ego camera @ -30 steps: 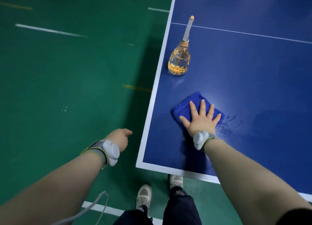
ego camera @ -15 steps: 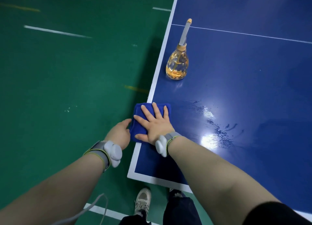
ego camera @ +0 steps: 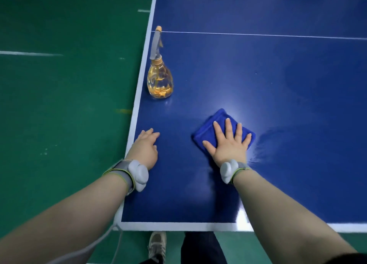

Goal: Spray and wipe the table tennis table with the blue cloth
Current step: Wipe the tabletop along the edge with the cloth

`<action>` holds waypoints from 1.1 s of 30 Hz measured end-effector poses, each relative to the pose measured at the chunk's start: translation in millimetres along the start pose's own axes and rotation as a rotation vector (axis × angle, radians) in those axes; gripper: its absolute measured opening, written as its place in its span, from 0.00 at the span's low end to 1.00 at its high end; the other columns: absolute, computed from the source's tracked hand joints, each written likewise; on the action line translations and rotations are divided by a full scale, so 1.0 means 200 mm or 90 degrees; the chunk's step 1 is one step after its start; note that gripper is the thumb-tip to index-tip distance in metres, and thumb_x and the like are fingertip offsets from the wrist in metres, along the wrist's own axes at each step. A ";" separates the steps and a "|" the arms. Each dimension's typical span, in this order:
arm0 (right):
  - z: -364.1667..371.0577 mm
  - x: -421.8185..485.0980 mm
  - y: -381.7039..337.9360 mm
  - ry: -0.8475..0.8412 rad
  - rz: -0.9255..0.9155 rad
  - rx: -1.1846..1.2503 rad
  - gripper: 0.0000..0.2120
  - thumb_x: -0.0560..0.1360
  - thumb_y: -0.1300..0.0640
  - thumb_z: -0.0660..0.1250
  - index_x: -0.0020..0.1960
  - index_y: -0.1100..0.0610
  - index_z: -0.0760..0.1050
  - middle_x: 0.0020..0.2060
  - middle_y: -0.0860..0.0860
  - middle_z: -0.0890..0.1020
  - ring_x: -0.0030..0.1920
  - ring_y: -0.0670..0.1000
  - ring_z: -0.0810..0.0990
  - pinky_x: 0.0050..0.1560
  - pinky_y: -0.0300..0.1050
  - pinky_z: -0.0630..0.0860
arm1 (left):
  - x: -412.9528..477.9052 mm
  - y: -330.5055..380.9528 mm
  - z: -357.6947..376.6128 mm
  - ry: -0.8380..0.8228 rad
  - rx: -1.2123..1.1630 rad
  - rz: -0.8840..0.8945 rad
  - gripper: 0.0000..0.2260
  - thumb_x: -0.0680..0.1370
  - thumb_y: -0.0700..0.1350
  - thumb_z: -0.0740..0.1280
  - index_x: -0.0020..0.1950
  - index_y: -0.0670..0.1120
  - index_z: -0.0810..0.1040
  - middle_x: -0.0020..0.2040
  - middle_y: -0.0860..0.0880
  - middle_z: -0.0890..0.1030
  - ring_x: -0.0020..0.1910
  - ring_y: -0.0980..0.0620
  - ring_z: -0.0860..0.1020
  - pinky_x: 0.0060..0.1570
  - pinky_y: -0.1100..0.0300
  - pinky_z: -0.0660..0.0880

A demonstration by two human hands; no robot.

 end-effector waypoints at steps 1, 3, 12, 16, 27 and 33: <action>-0.01 -0.01 0.14 0.002 0.043 0.009 0.36 0.75 0.28 0.47 0.79 0.39 0.41 0.79 0.48 0.40 0.78 0.61 0.36 0.72 0.69 0.36 | 0.02 0.05 0.03 -0.005 0.001 0.011 0.22 0.81 0.37 0.56 0.75 0.47 0.63 0.78 0.50 0.55 0.78 0.50 0.49 0.74 0.56 0.50; -0.01 -0.04 0.41 0.006 0.132 0.022 0.36 0.75 0.28 0.46 0.79 0.39 0.41 0.79 0.47 0.40 0.78 0.60 0.37 0.73 0.69 0.37 | 0.04 0.13 0.08 -0.017 -0.003 0.029 0.22 0.81 0.37 0.56 0.75 0.47 0.63 0.78 0.51 0.55 0.78 0.51 0.49 0.74 0.56 0.50; -0.02 -0.09 0.91 0.019 0.426 0.118 0.37 0.76 0.29 0.44 0.80 0.44 0.41 0.79 0.53 0.40 0.77 0.65 0.38 0.70 0.75 0.40 | 0.14 0.38 0.23 -0.065 0.038 0.065 0.22 0.81 0.38 0.55 0.76 0.48 0.61 0.78 0.53 0.52 0.78 0.54 0.47 0.74 0.58 0.50; -0.04 0.01 0.67 0.019 0.317 0.089 0.38 0.76 0.30 0.45 0.80 0.45 0.39 0.79 0.55 0.39 0.76 0.69 0.36 0.69 0.76 0.38 | 0.22 0.51 0.25 -0.063 0.046 0.076 0.22 0.81 0.37 0.54 0.76 0.48 0.61 0.78 0.52 0.53 0.78 0.53 0.48 0.73 0.58 0.51; -0.09 0.22 0.42 -0.013 -0.088 -0.020 0.37 0.75 0.28 0.51 0.78 0.37 0.43 0.79 0.48 0.40 0.77 0.62 0.36 0.70 0.69 0.31 | 0.42 0.80 0.31 -0.058 0.068 0.097 0.21 0.82 0.41 0.54 0.76 0.45 0.60 0.78 0.48 0.53 0.78 0.50 0.49 0.75 0.57 0.49; -0.22 0.31 1.31 0.038 0.303 0.077 0.36 0.75 0.27 0.47 0.79 0.39 0.43 0.80 0.49 0.42 0.78 0.62 0.39 0.72 0.71 0.39 | 0.50 0.86 0.34 -0.059 0.116 0.067 0.22 0.82 0.40 0.54 0.77 0.47 0.58 0.79 0.50 0.50 0.78 0.51 0.47 0.75 0.55 0.50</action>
Point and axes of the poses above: each hand's wrist, its own x-axis towards the middle knuckle, its own z-axis out of the palm, y = z × x, the point moved 7 cm from there along x, towards the middle knuckle
